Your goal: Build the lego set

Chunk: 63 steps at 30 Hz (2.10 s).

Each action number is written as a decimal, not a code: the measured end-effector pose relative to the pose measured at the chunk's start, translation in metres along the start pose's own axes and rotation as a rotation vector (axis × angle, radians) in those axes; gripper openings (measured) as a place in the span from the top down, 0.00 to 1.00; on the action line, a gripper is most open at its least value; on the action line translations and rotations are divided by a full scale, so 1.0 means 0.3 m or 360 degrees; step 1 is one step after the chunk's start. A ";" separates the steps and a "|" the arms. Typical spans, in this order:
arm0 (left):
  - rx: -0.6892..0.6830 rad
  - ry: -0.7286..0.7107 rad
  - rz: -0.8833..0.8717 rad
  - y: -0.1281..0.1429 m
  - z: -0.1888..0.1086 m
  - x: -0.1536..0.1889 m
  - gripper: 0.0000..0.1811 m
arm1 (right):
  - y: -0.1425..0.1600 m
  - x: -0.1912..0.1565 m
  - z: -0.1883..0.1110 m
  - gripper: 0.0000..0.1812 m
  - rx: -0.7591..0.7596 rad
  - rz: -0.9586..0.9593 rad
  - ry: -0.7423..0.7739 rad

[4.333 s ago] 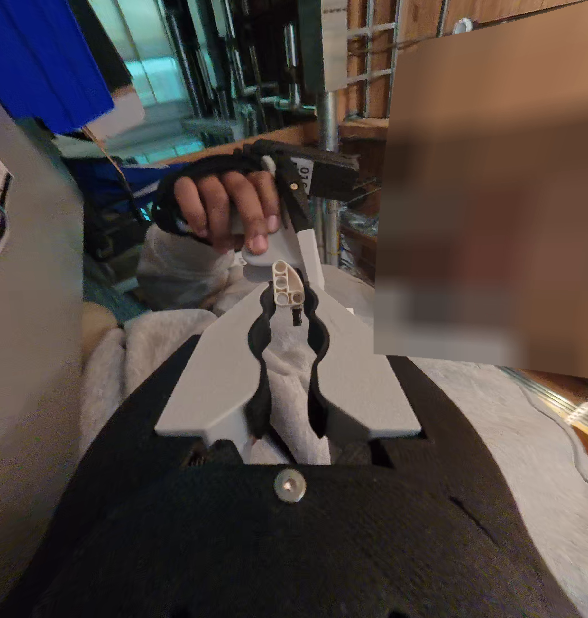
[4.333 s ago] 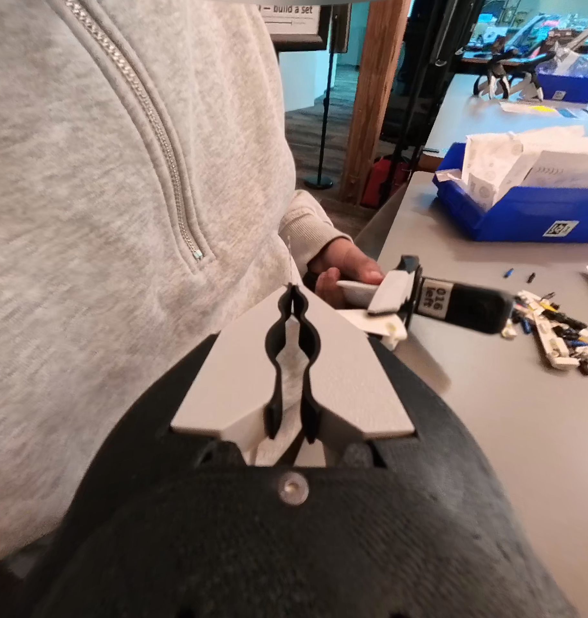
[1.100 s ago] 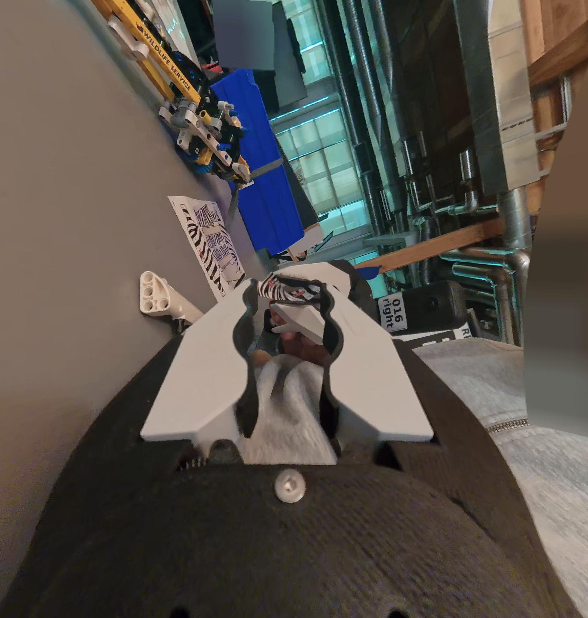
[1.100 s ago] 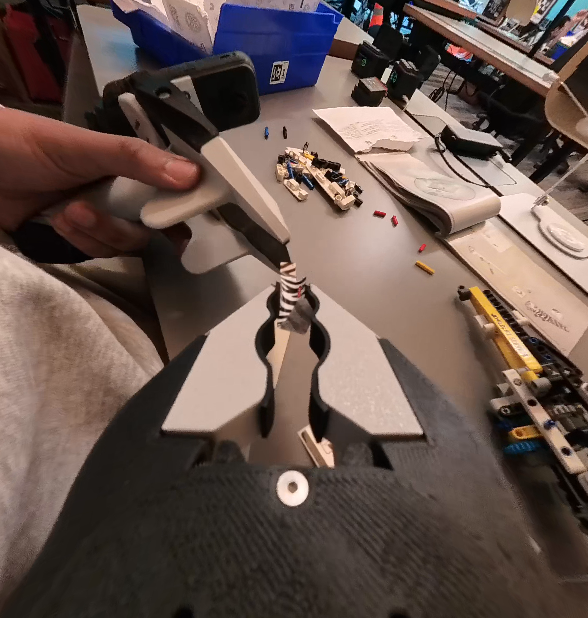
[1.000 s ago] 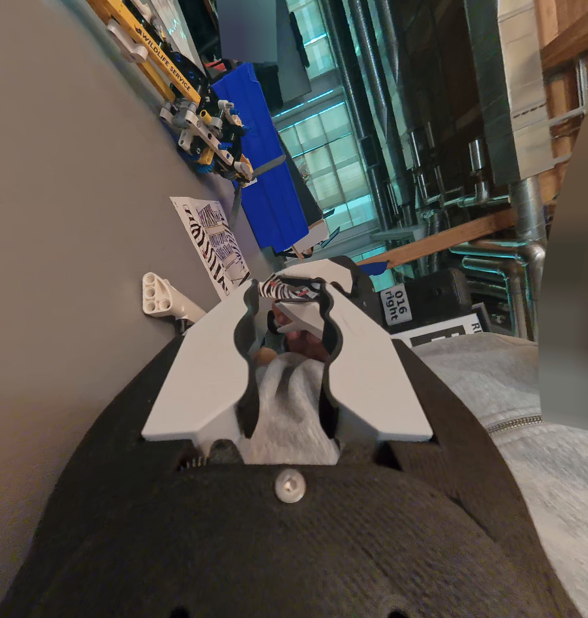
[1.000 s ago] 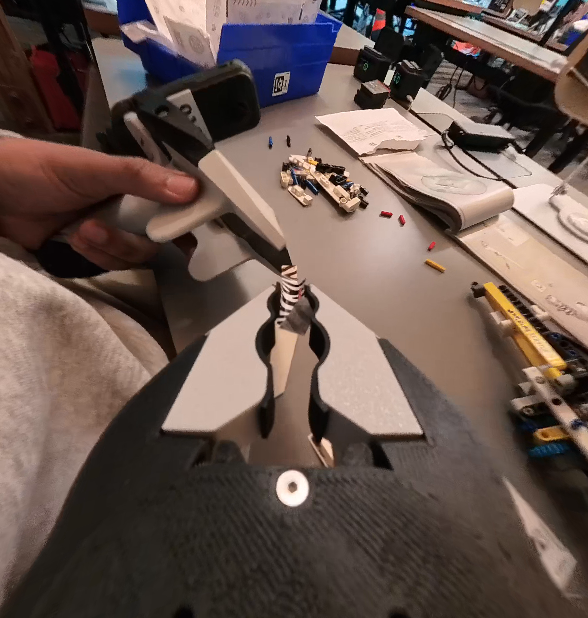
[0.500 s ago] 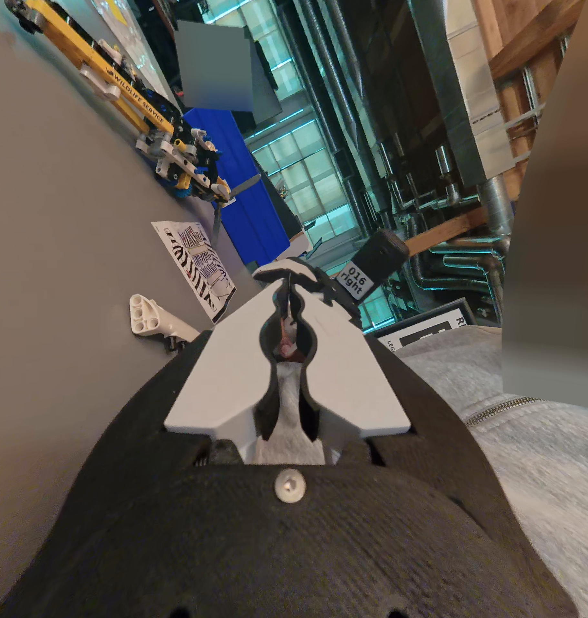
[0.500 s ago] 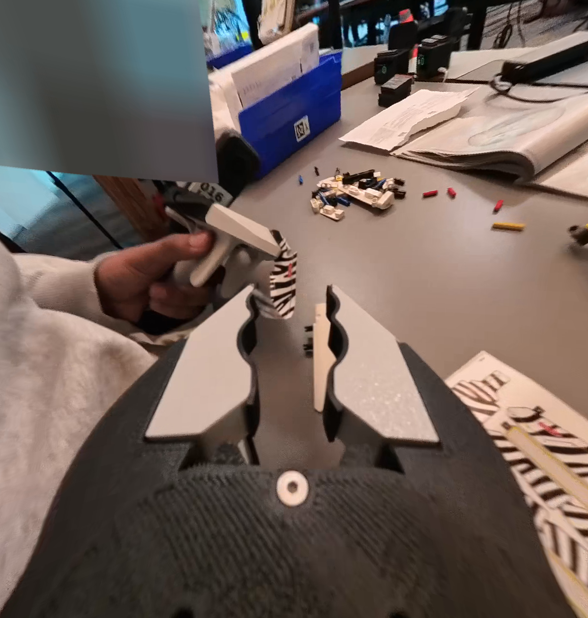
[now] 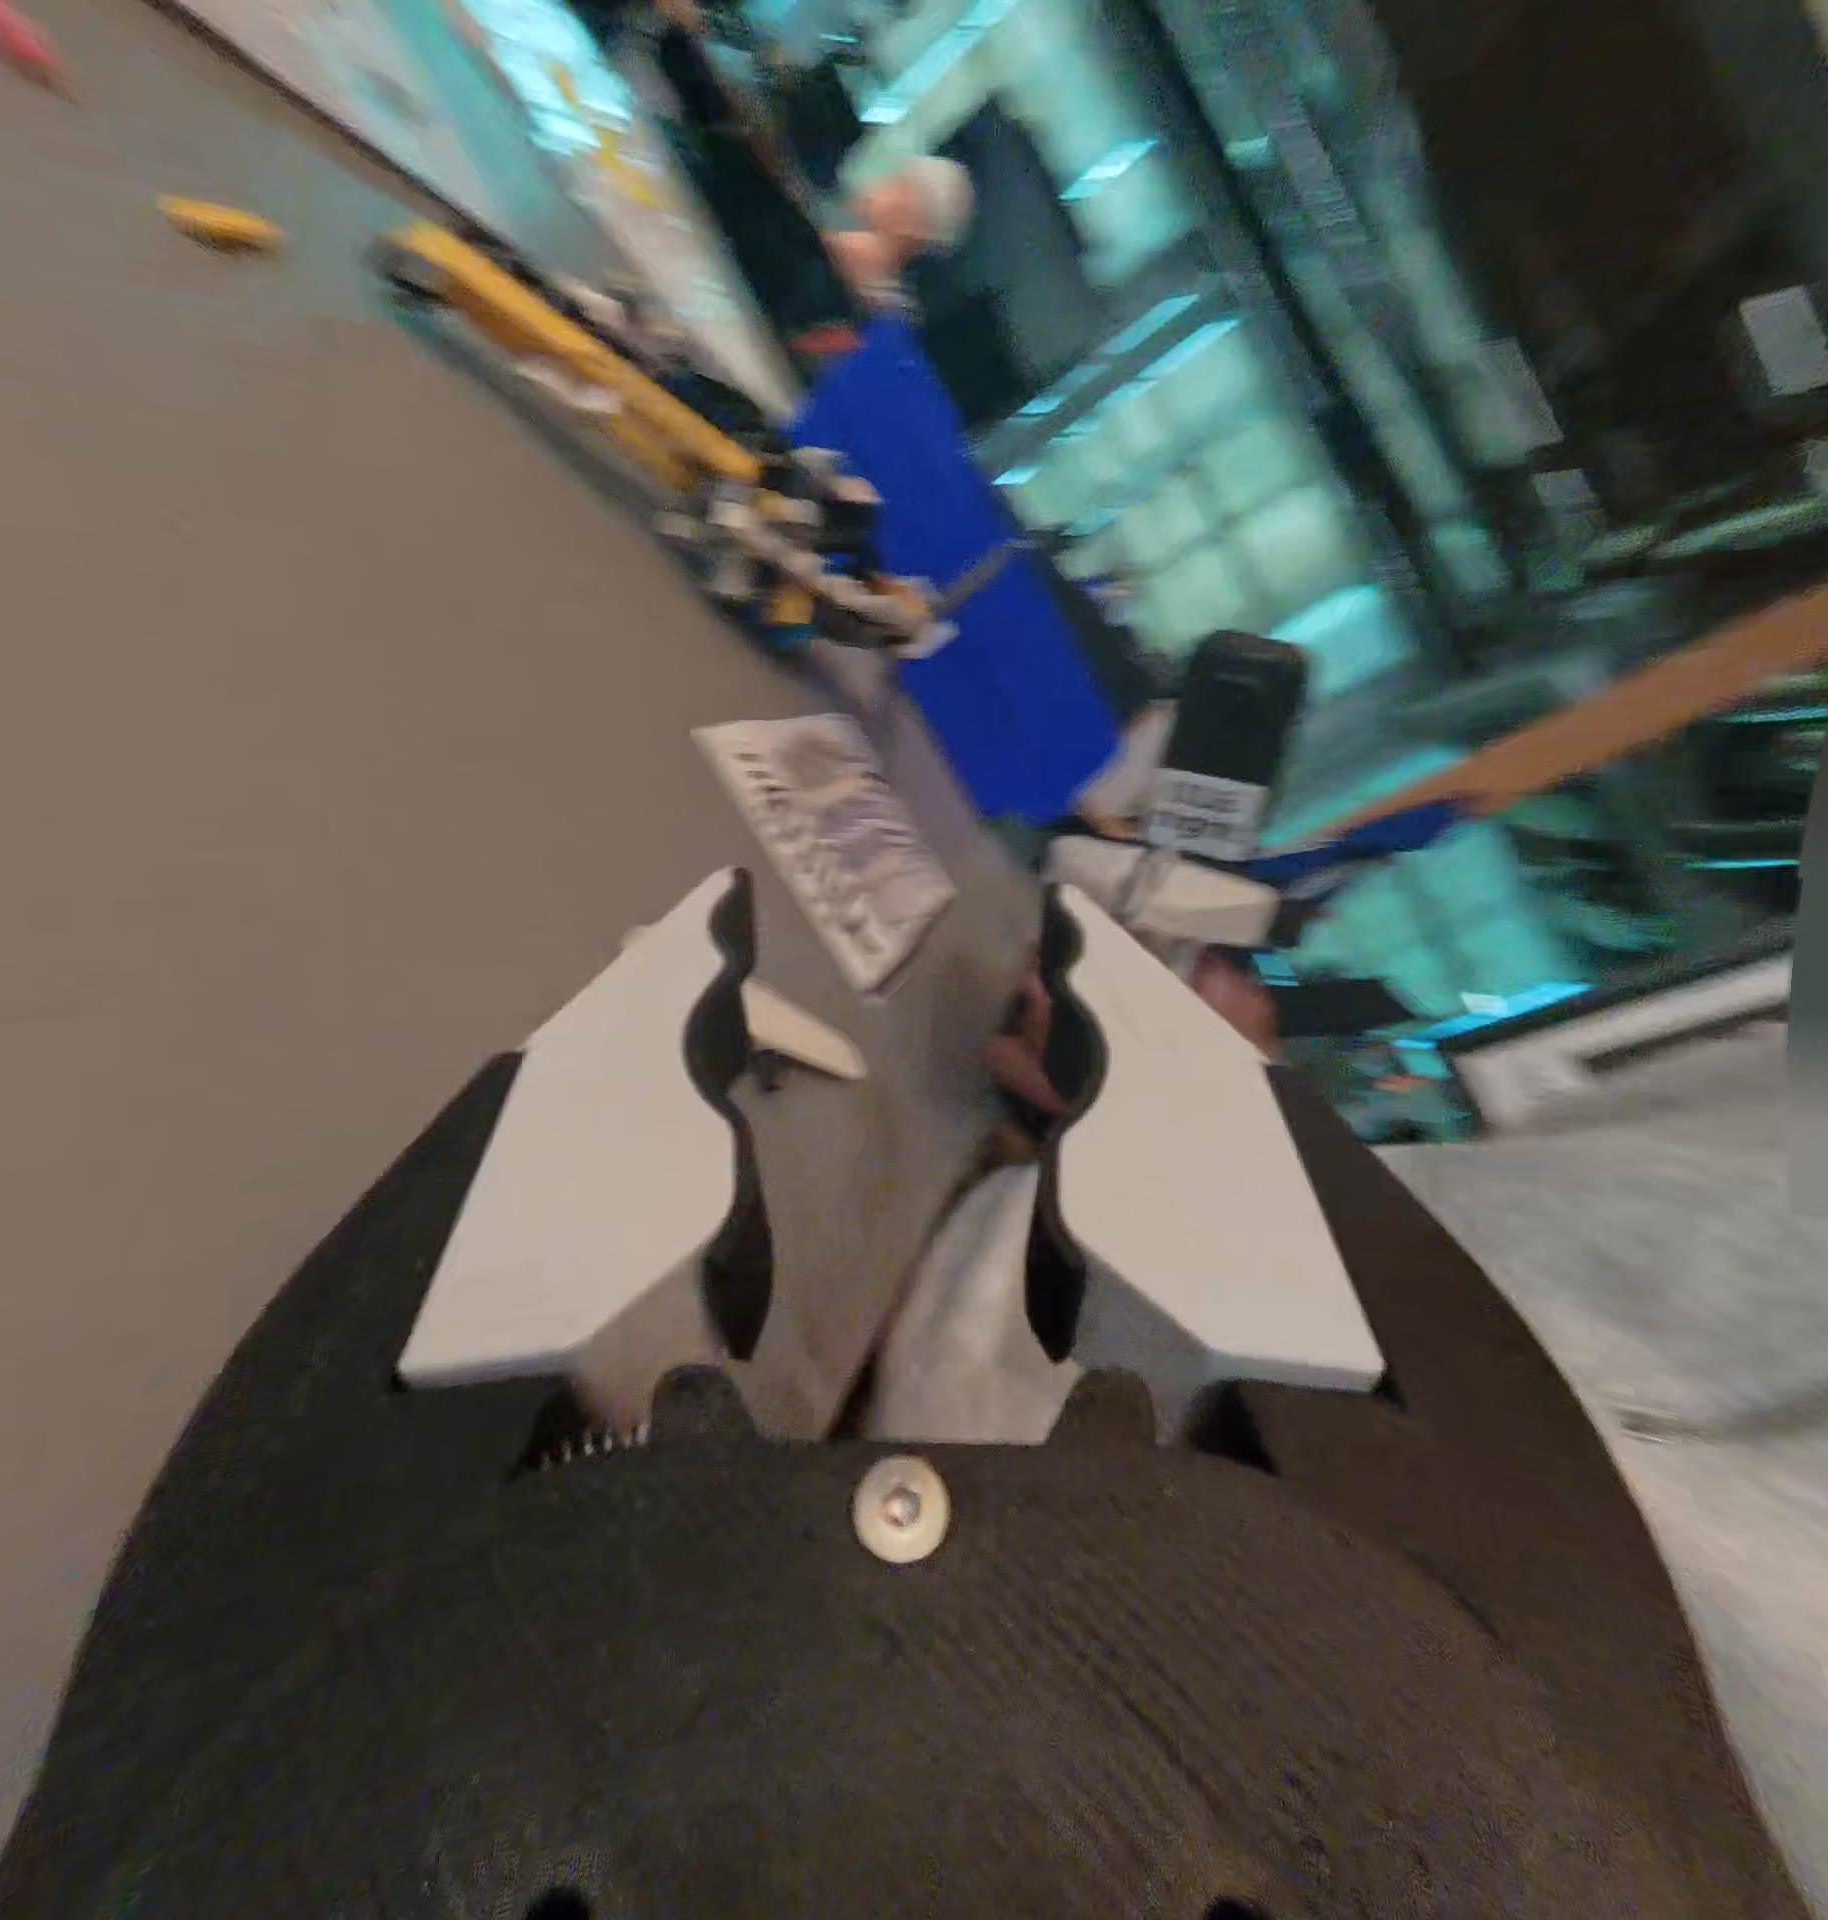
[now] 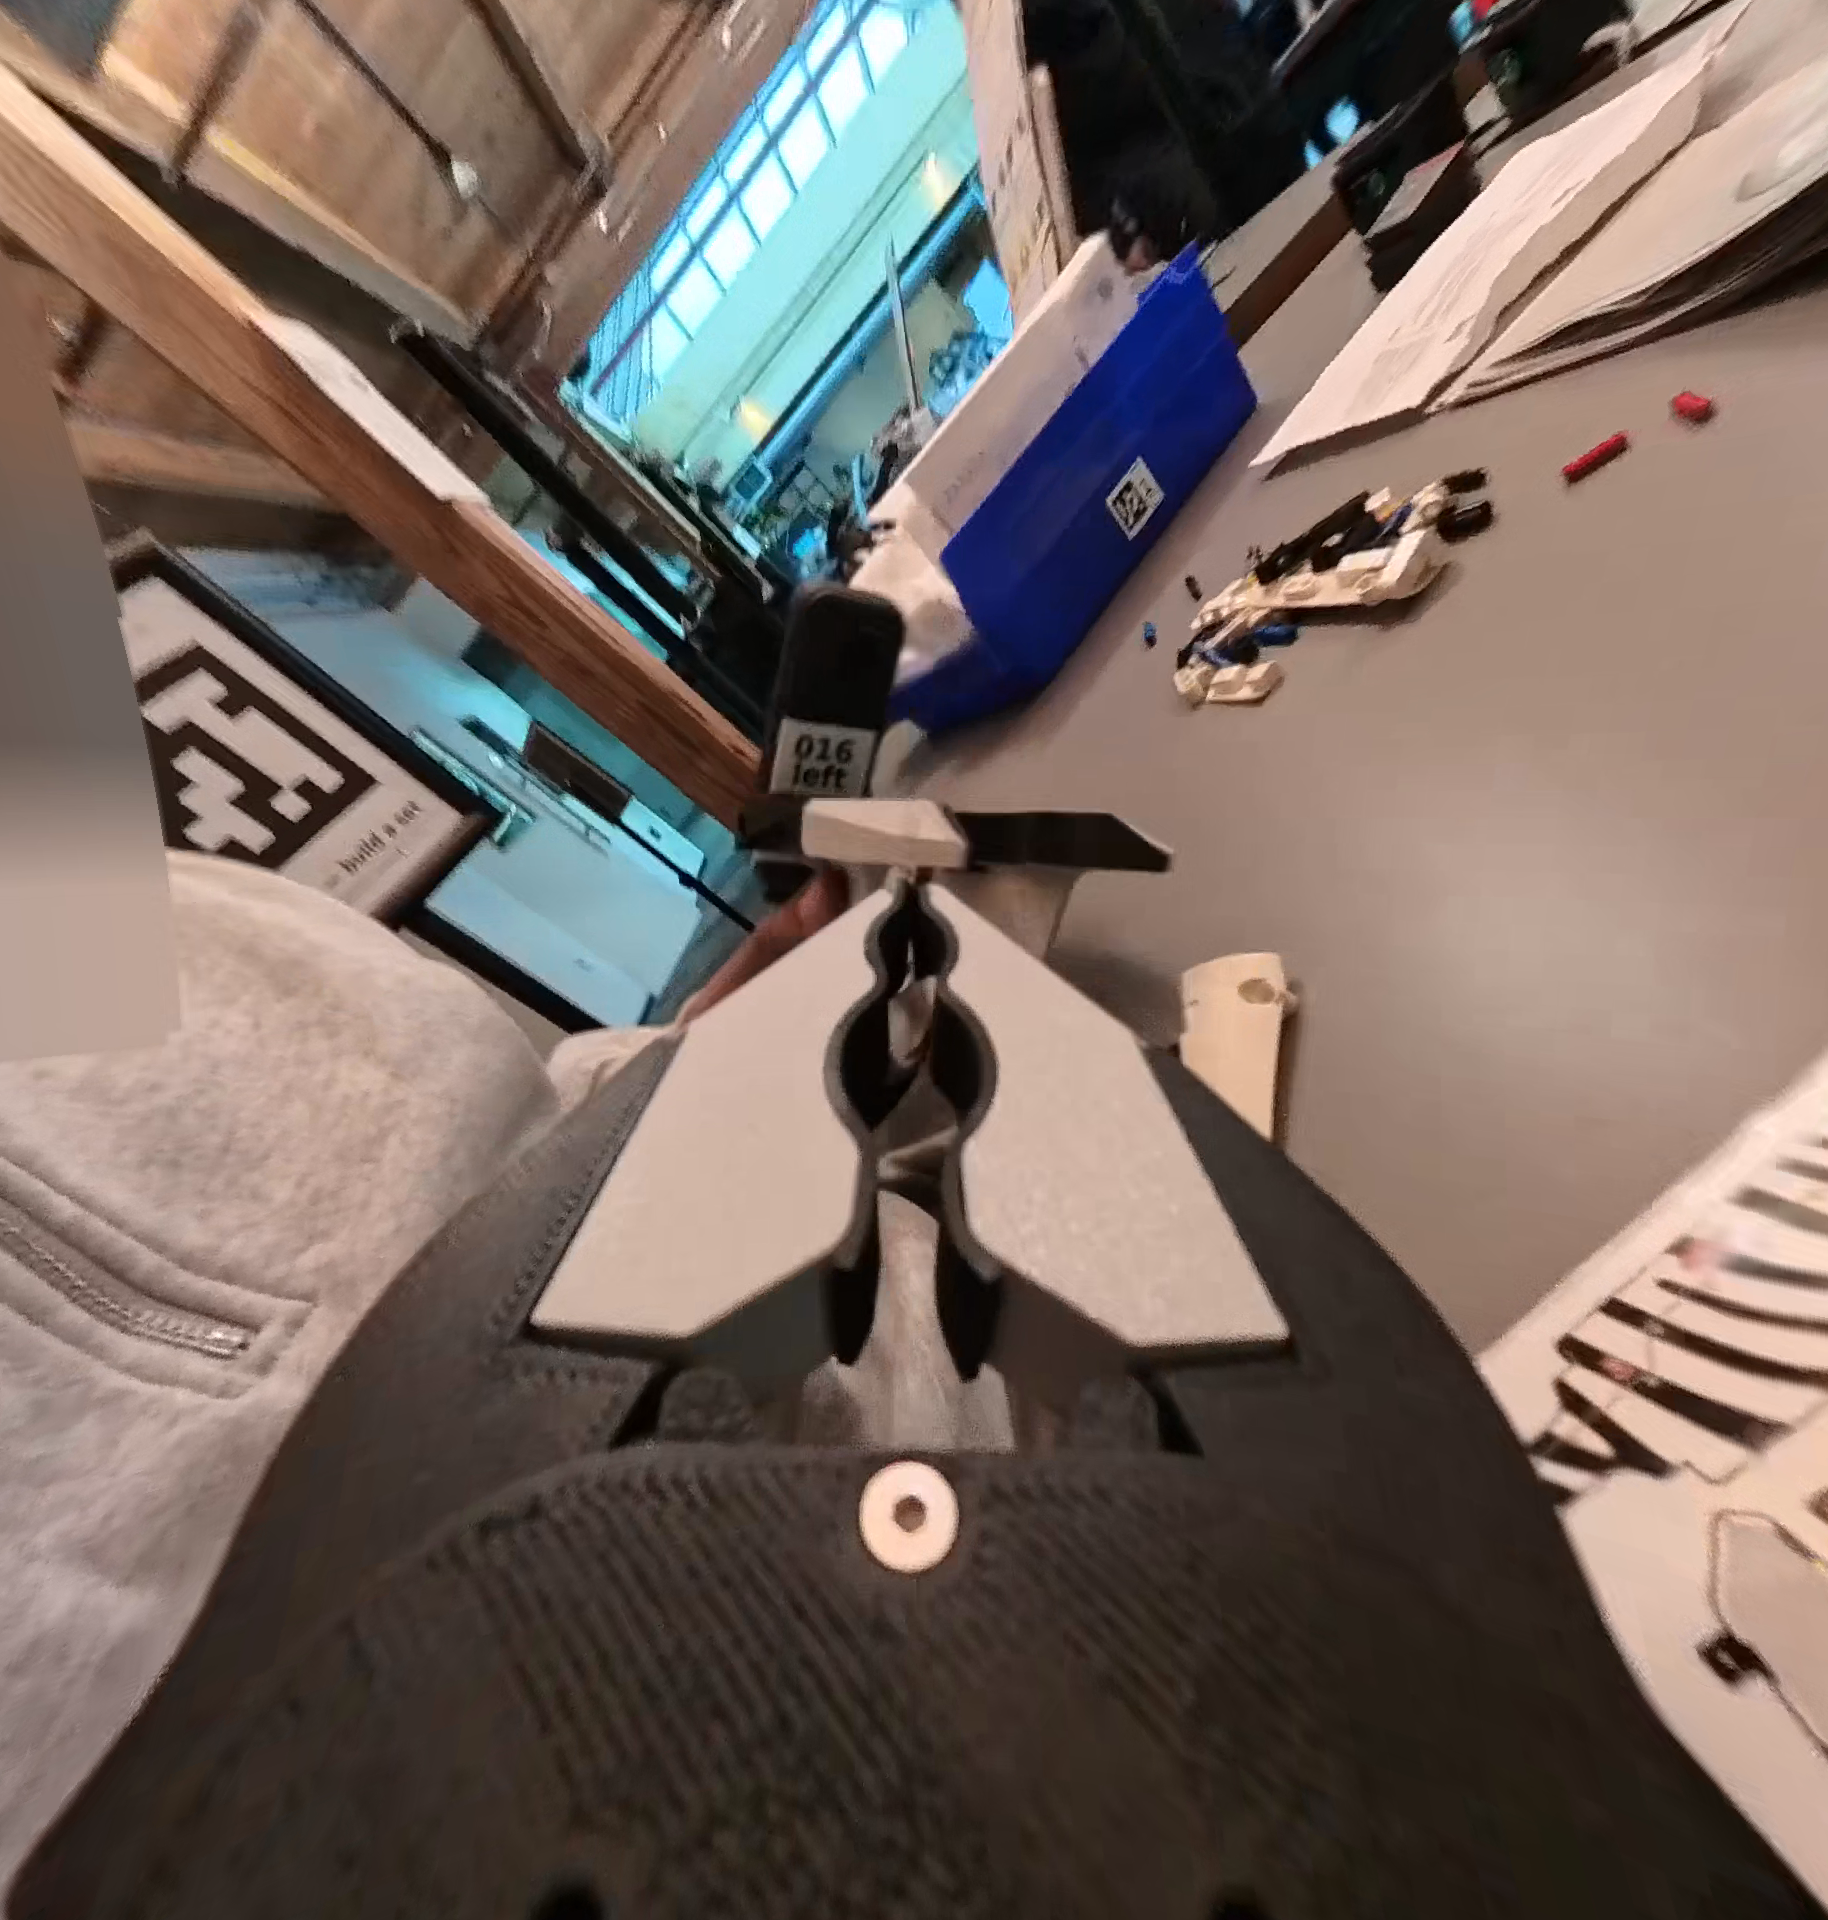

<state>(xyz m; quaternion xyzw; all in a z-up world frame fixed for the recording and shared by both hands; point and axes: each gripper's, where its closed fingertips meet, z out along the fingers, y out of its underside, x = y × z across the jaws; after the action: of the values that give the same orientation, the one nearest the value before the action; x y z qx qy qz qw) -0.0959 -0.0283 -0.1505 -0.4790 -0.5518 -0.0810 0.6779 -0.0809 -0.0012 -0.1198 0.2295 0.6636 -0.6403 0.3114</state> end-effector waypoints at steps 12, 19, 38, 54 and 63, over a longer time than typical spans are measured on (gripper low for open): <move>-0.0392 -0.0293 0.0238 0.088 -0.003 -0.101 0.78 | 0.115 0.193 0.008 1.00 -0.0300 0.0410 0.0393; -0.0457 -0.0339 0.0271 0.096 0.010 -0.113 0.82 | 0.125 0.217 0.028 1.00 -0.0297 0.0620 0.0411; -0.0505 -0.0338 0.0176 0.106 0.014 -0.133 0.94 | 0.137 0.222 0.032 1.00 -0.0303 0.0748 0.0372; -0.0512 -0.0332 0.0158 0.108 0.016 -0.134 0.97 | 0.141 0.219 0.014 1.00 -0.0298 0.0800 0.0340; -0.0509 -0.0320 0.0150 0.107 0.017 -0.132 0.97 | 0.147 0.224 0.015 1.00 -0.0313 0.0823 0.0347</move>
<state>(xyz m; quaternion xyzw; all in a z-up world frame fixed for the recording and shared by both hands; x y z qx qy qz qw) -0.0938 -0.0242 -0.2014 -0.6115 -0.5738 -0.0875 0.5378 -0.0964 -0.0087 -0.1983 0.4270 0.6716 -0.4439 0.4119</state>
